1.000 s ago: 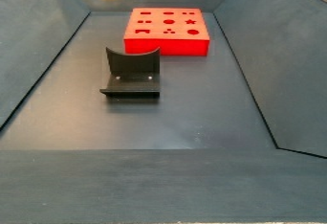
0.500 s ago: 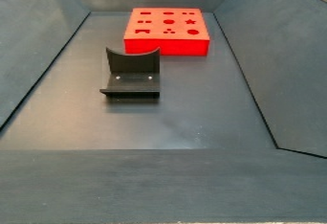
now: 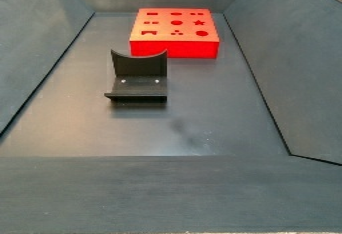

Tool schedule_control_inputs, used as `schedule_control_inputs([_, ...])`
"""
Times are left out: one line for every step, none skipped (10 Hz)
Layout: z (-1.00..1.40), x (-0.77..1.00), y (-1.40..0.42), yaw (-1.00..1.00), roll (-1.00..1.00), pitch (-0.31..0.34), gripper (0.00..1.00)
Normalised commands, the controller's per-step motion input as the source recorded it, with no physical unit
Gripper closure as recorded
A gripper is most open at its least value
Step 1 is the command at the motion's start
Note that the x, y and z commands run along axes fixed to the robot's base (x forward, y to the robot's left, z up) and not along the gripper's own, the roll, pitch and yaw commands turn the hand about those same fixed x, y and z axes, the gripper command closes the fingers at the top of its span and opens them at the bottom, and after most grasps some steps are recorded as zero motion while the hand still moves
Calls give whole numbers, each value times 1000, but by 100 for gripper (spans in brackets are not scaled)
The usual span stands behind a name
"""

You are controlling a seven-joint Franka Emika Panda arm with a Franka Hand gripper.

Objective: Pick up the oval object. Move up. Place the oval object on the fixture. Regrasp the oval object. Move to above the board. Insert the oval object.
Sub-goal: Move to above the board, then insert the oval object.

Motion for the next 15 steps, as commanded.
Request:
schedule_control_inputs([53, -166, -201, -14, -356, -17, 100])
schedule_control_inputs([40, -117, -141, -16, -273, -15, 100])
schedule_control_inputs([-9, 0, -74, 0, 0, 0, 100])
schedule_control_inputs([-54, 0, -6, 0, 0, 0, 100])
schedule_control_inputs([-569, 240, -337, 0, 0, 0, 100])
schedule_control_inputs([-703, 349, -271, 0, -13, -3, 100])
schedule_control_inputs([-860, 151, -289, 0, 0, -114, 100])
schedule_control_inputs([-769, 111, -197, 9, 0, -166, 100])
schedule_control_inputs([-826, 29, -203, 26, 46, -190, 100])
schedule_control_inputs([-823, 77, -171, 34, 34, -179, 100])
schedule_control_inputs([-780, 186, -129, 40, 27, -166, 100])
schedule_control_inputs([-729, 126, -83, 63, 4, -203, 100])
schedule_control_inputs([-737, 151, -51, 106, 0, -203, 100])
schedule_control_inputs([-714, 91, -100, 69, 0, -216, 100])
schedule_control_inputs([-663, 3, -171, 31, 0, -219, 100])
